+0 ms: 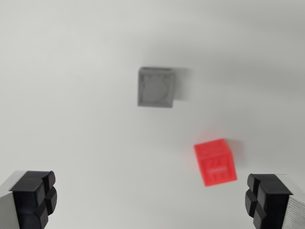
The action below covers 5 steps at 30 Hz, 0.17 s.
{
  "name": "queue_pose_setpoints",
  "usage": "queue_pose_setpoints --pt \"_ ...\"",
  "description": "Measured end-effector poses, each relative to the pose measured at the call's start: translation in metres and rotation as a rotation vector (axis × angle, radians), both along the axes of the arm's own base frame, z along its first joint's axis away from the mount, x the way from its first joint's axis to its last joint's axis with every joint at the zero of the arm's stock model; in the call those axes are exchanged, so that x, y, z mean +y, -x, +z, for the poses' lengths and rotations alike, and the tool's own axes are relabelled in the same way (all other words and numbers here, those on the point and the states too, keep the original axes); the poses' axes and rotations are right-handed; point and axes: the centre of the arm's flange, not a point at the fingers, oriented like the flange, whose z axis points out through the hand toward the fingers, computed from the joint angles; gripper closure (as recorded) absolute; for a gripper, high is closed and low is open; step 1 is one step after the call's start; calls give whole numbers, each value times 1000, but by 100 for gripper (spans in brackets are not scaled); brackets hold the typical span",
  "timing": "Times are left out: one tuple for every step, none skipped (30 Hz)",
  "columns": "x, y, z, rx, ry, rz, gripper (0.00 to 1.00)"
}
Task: Destack cube
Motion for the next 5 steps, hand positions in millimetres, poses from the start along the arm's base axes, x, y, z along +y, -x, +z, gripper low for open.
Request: queue_pose_setpoints --pt "0 0 0 0 0 0 0" --pt "0 0 0 0 0 0 0" --pt "0 0 0 0 0 0 0" --pt "0 0 0 0 0 0 0" --pt "0 0 0 0 0 0 0"
